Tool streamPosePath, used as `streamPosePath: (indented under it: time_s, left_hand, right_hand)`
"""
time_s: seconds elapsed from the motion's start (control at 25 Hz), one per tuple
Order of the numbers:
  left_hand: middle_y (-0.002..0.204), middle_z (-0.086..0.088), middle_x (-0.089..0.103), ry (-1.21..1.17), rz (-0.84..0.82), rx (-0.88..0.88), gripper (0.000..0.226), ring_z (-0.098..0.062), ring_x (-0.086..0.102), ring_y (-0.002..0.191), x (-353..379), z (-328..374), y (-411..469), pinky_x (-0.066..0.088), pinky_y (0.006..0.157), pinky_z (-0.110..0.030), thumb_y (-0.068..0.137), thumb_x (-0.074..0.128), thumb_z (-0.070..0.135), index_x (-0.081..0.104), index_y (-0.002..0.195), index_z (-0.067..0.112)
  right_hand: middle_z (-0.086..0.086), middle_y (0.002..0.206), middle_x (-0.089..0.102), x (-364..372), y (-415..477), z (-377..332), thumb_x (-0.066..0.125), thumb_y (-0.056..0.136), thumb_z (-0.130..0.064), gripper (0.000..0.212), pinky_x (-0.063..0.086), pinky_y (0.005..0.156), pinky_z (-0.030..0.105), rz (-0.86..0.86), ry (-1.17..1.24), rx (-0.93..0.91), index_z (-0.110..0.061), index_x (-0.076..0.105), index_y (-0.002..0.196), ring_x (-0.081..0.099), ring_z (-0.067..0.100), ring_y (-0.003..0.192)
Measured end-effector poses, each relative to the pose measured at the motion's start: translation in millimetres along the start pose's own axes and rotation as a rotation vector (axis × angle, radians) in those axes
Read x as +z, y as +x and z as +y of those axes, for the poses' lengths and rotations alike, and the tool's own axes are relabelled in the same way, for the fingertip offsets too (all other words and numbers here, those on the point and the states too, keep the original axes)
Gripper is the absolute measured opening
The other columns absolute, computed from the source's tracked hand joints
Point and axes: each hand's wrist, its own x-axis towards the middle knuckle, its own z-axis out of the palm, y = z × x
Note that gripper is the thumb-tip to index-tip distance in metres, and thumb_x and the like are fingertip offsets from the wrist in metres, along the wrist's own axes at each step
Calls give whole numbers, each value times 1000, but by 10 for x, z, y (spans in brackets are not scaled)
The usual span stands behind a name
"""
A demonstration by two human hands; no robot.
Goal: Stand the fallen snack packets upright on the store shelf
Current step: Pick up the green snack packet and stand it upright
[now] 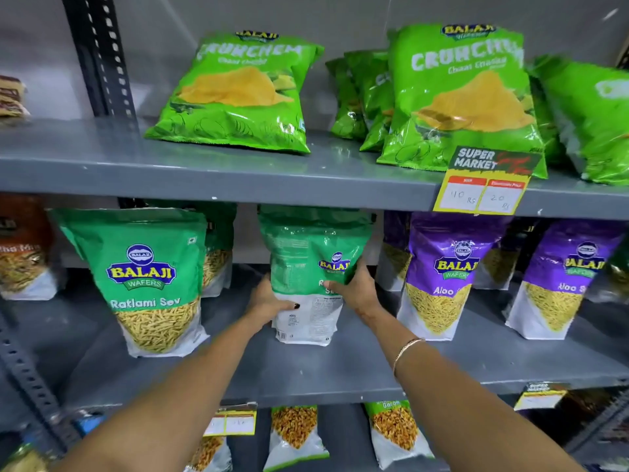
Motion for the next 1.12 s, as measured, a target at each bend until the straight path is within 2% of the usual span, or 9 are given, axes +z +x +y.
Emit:
streamPosePath:
  time_s: [0.08, 0.24, 0.36, 0.48, 0.6, 0.72, 0.8, 0.96, 1.12]
  left_hand:
    - [128, -11, 61, 42, -124, -47, 75, -27, 57, 117, -96, -5, 25, 47, 97, -34, 62, 76, -5, 47, 129, 8]
    - [89, -4, 63, 111, -327, -202, 35, -13, 61, 78, -310, 0, -21, 49, 70, -25, 83, 51, -6, 48, 114, 11]
    - [83, -3, 63, 148, -395, -222, 38, -5, 66, 64, -344, -43, -14, 50, 68, -22, 87, 51, -4, 45, 120, 13]
    - [123, -14, 60, 177, -357, -150, 73, -18, 61, 105, -262, -44, 3, 50, 93, -35, 76, 67, -3, 34, 141, 7]
    - [151, -9, 37, 194, -312, -54, 94, -22, 35, 138, -112, 23, -50, 32, 109, -27, 70, 74, 0, 22, 147, 9]
    - [141, -9, 45, 114, -338, -14, 91, -23, 38, 135, 76, 74, -92, 32, 92, -14, 70, 71, -9, 23, 145, 8]
    - [141, -8, 43, 73, -325, -8, 96, -23, 38, 135, 161, 86, -91, 32, 93, -15, 68, 72, -9, 19, 146, 8]
    - [146, -13, 39, 32, -286, -78, 104, -26, 38, 136, 102, 54, 4, 33, 109, -29, 66, 75, -8, 12, 148, 10]
    - [150, -13, 29, 242, -270, -98, 93, -29, 30, 139, 113, 61, 6, 28, 115, -39, 68, 77, 9, 25, 145, 18]
  right_hand:
    - [15, 125, 55, -14, 23, 50, 77, 70, -29, 76, 49, 83, 33, -55, -64, 158, 1, 32, 124, 55, 25, 107]
    - [8, 83, 51, 28, -39, 146, 55, 79, -57, 62, 54, 52, 35, -280, 52, 528, -6, 36, 110, 56, 22, 64]
    - [4, 72, 48, 115, -43, 239, 46, 92, -38, 23, 45, 54, 28, -360, 124, 448, -17, 52, 86, 48, 16, 57]
    - [5, 84, 49, 124, -42, 403, 51, 84, -8, 20, 31, 42, 16, -386, -65, 303, -28, 49, 81, 40, 12, 59]
    - [5, 126, 44, 124, -68, 581, 76, 69, -10, 80, 48, 81, 25, -499, -139, 205, -23, 32, 135, 47, 17, 111]
    - [5, 138, 36, 254, -147, 584, 86, 48, -28, 111, 33, 108, 31, -495, -194, 121, -25, 26, 141, 31, 19, 132]
    - [11, 132, 43, 344, -145, 620, 86, 40, -33, 109, 37, 108, 33, -388, -140, 114, -18, 33, 135, 38, 23, 130]
    - [9, 116, 52, 262, -84, 644, 81, 63, -4, 68, 44, 102, 40, -323, -88, 158, -12, 31, 108, 51, 24, 114]
    - [17, 124, 59, 142, 21, 732, 85, 51, -12, 81, 44, 102, 50, -330, -77, 120, -10, 43, 120, 56, 33, 117]
